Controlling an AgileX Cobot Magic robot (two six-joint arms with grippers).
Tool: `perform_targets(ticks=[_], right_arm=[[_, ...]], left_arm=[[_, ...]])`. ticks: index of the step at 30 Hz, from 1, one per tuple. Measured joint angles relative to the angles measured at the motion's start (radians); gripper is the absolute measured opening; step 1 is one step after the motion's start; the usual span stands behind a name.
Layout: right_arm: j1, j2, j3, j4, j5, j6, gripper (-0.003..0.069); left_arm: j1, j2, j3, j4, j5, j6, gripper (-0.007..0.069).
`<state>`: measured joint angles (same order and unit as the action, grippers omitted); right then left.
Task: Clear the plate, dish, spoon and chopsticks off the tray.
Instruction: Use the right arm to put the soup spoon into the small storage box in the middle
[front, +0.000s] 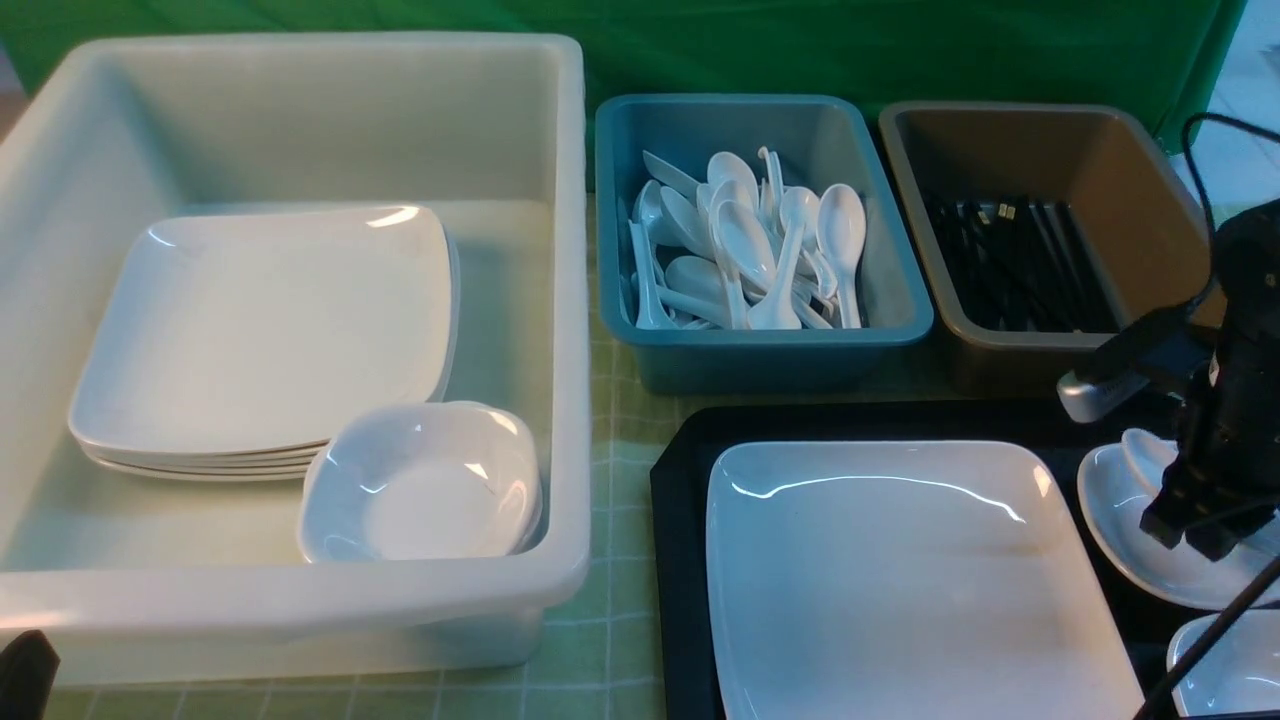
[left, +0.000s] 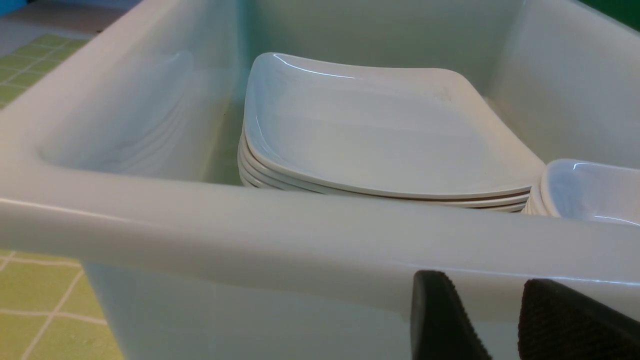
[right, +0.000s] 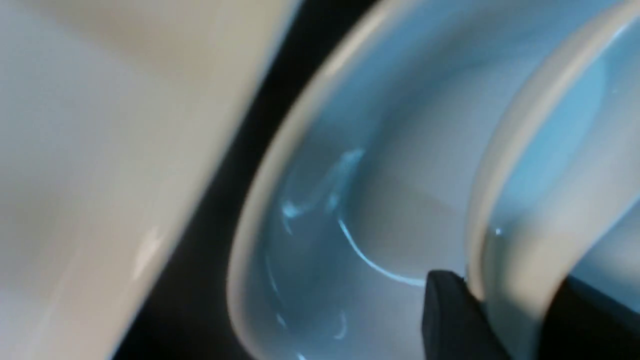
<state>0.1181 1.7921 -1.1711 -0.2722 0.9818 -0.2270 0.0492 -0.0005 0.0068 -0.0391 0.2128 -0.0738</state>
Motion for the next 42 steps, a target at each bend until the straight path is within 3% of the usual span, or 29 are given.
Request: perform_targets(ticks=[6,13,19,27,34,39,42], right_arm=[[0.0,-0.189,-0.027,0.03,0.059,0.095,0.0192],[0.013,-0.337,-0.096,0.218,0.084,0.105,0.0192],[0.141,-0.33,-0.219,0.255,0.066,0.104,0.0192],[0.309,-0.116,-0.448,0.265,-0.046,0.105,0.0192],[0.328,0.158,-0.676,0.266,-0.244,0.111,0.0191],[0.329,0.271,-0.72,0.266,-0.43,0.113,0.0191],[0.329,0.319,-0.721,0.266,-0.48,0.125,0.0253]], left_arm=[[0.0,0.0,0.0,0.0,0.0,0.0,0.0223],[0.0,0.0,0.0,0.0,0.0,0.0,0.0223],[0.0,0.0,0.0,0.0,0.0,0.0,0.0223],[0.0,0.0,0.0,0.0,0.0,0.0,0.0223],[0.0,0.0,0.0,0.0,0.0,0.0,0.0223],[0.0,0.0,0.0,0.0,0.0,0.0,0.0223],[0.0,0.0,0.0,0.0,0.0,0.0,0.0223]])
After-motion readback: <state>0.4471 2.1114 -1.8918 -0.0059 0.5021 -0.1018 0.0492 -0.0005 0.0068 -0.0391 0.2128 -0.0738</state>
